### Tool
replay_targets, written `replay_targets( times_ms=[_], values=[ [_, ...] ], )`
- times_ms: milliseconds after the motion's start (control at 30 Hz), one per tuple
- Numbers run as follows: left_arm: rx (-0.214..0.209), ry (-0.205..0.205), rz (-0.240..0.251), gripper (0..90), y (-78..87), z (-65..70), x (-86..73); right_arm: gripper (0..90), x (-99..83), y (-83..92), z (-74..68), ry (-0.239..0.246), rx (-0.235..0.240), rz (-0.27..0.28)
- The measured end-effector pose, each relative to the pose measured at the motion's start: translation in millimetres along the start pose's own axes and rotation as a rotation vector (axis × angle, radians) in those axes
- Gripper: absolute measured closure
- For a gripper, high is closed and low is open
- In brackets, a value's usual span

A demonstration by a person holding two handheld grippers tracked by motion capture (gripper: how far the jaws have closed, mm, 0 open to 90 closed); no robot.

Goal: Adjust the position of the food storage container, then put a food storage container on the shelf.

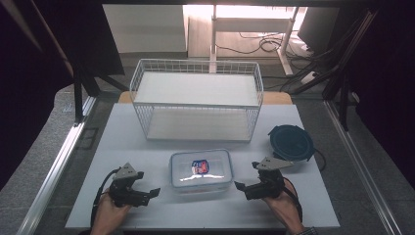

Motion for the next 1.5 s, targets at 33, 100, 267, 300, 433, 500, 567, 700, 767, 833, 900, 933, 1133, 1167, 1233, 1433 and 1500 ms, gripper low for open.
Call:
replay_targets(
  times_ms=[33,100,267,300,433,500,567,700,767,833,900,933,1133,1167,1233,1433,1500],
  values=[
    [0.002,0.002,0.017,6.2,1.2,-1.5,1.1,2.2,-0.1,-0.3,-0.1,-0.002,0.003,0.001],
    [0.004,0.019,0.037,5.2,2.6,-3.2,2.5,1.9,0.7,-0.8,0.1,0.001,-0.001,0.005],
    [-0.004,0.050,0.054,4.2,1.2,-7.1,2.3,1.7,2.9,-1.8,-0.3,-0.017,0.010,0.011],
    [-0.010,0.052,0.052,4.3,0.9,-6.9,2.7,1.7,3.2,-2.2,-0.6,-0.022,0.013,0.009],
    [-0.027,0.041,0.050,4.9,-0.3,-2.8,8.9,1.9,5.2,-5.3,-3.0,-0.035,0.006,0.008],
    [-0.035,0.035,0.045,4.8,-2.4,-1.0,12.2,1.9,7.2,-6.9,-3.7,-0.036,-0.007,0.005],
    [-0.056,0.025,0.040,4.1,-6.2,2.2,19.8,1.1,11.2,-9.3,-5.0,-0.064,-0.007,-0.003],
    [-0.071,0.012,0.043,3.1,-10.0,4.1,30.1,0.9,15.4,-13.9,-5.4,-0.135,0.021,-0.024],
    [-0.073,0.001,0.036,3.0,-13.5,5.1,35.7,0.8,16.5,-17.2,-6.4,-0.157,0.053,-0.045],
    [-0.088,0.004,0.026,2.4,-17.5,6.3,40.1,1.0,18.7,-19.8,-7.4,-0.158,0.052,-0.057],
    [-0.111,0.015,0.028,2.3,-19.6,6.7,43.3,1.1,19.8,-20.3,-7.8,-0.157,0.054,-0.058],
    [-0.122,0.019,0.028,2.2,-20.6,6.5,45.2,1.4,21.4,-21.1,-8.1,-0.162,0.053,-0.064],
    [-0.159,0.013,0.007,1.5,-31.3,4.0,61.7,2.6,30.9,-30.9,-8.0,-0.189,0.080,-0.105],
    [-0.163,0.007,-0.010,1.4,-36.9,4.7,65.4,2.7,31.9,-33.1,-8.3,-0.189,0.083,-0.110],
    [-0.168,-0.001,-0.025,0.9,-43.1,5.2,68.2,3.4,35.3,-42.2,-10.5,-0.182,0.095,-0.138],
    [-0.274,0.071,-0.048,0.0,-57.0,9.5,63.6,3.4,34.8,-59.5,-15.6,-0.229,0.169,-0.198],
    [-0.344,0.124,-0.054,0.0,-60.3,14.6,58.2,3.5,31.1,-62.2,-15.5,-0.244,0.183,-0.223]
  ],
)
Point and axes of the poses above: each handheld gripper's, and its own axes: y roughly backward along the jaws, x roughly out of its top, z roughly to its right, the point moved 7 cm from there along -y, roughly forward along the jaws, and after that the axes turned 12 degrees about -y, right-handed, at the moved point
